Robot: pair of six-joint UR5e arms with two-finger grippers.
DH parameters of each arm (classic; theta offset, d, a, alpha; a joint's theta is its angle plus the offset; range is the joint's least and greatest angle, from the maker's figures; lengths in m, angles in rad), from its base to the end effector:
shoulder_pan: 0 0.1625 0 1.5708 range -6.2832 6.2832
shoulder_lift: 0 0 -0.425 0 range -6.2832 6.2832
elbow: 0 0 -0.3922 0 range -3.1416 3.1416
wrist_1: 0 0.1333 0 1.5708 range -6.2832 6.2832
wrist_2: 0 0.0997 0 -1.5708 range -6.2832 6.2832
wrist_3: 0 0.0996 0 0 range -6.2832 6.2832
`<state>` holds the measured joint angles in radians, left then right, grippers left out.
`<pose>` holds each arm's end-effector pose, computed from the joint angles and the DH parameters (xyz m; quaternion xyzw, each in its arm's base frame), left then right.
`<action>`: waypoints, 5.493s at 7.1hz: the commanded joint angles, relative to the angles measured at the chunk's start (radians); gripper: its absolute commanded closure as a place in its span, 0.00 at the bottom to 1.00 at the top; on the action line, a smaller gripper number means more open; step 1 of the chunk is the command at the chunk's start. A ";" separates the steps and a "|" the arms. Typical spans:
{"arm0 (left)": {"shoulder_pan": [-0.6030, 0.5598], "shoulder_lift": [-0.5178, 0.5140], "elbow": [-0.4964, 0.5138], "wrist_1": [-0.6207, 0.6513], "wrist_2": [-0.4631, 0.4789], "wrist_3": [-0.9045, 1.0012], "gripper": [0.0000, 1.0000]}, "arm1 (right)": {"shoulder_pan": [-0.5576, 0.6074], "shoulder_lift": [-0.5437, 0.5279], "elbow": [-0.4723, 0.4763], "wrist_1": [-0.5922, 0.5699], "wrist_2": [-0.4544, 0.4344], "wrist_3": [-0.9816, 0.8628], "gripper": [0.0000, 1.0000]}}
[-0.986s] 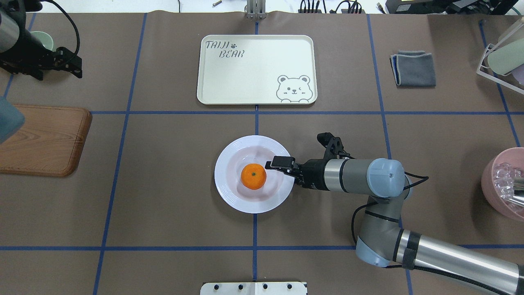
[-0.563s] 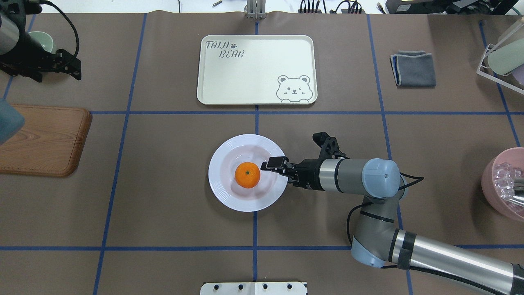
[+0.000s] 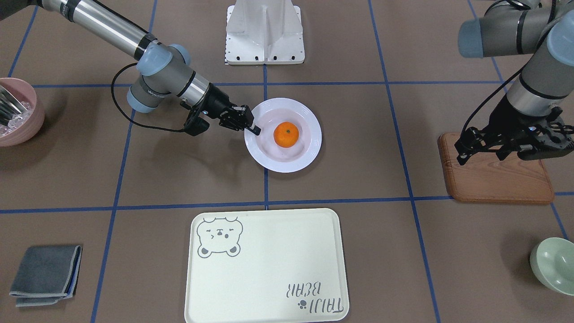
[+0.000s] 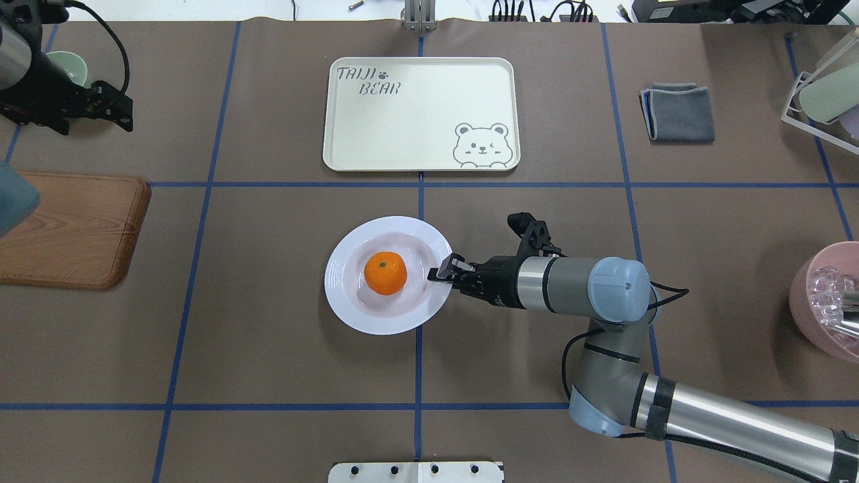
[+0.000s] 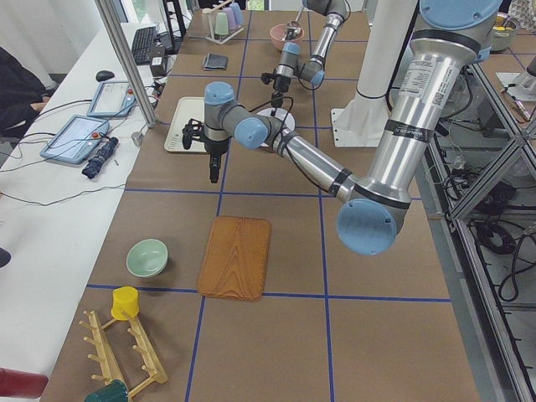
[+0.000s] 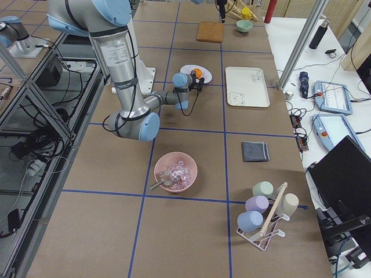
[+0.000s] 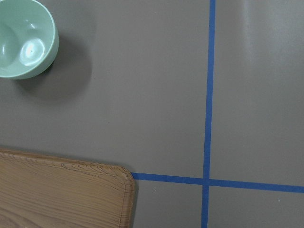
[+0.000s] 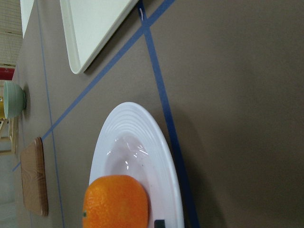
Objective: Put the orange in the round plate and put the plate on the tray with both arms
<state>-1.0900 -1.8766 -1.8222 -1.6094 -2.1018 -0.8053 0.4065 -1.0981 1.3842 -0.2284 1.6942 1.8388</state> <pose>0.2001 -0.5628 0.3755 0.0763 0.3706 -0.0730 0.9228 -0.5608 -0.3732 0.3250 0.0080 -0.7270 0.1844 0.6614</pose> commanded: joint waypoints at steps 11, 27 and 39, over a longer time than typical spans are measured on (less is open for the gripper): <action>-0.001 0.001 0.011 0.002 -0.001 0.006 0.01 | 0.279 0.386 -0.451 -0.158 -0.117 0.126 1.00; -0.245 0.261 -0.008 0.008 -0.113 0.565 0.01 | 1.035 -0.455 0.383 -1.427 0.535 -1.822 0.00; -0.449 0.393 0.162 -0.015 -0.225 0.739 0.01 | 1.187 -0.568 0.349 -1.424 0.576 -1.905 0.00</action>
<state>-1.5388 -1.4833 -1.6590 -1.6244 -2.3270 -0.0659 1.5937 -1.6656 1.7341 -1.6514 2.2703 -0.0662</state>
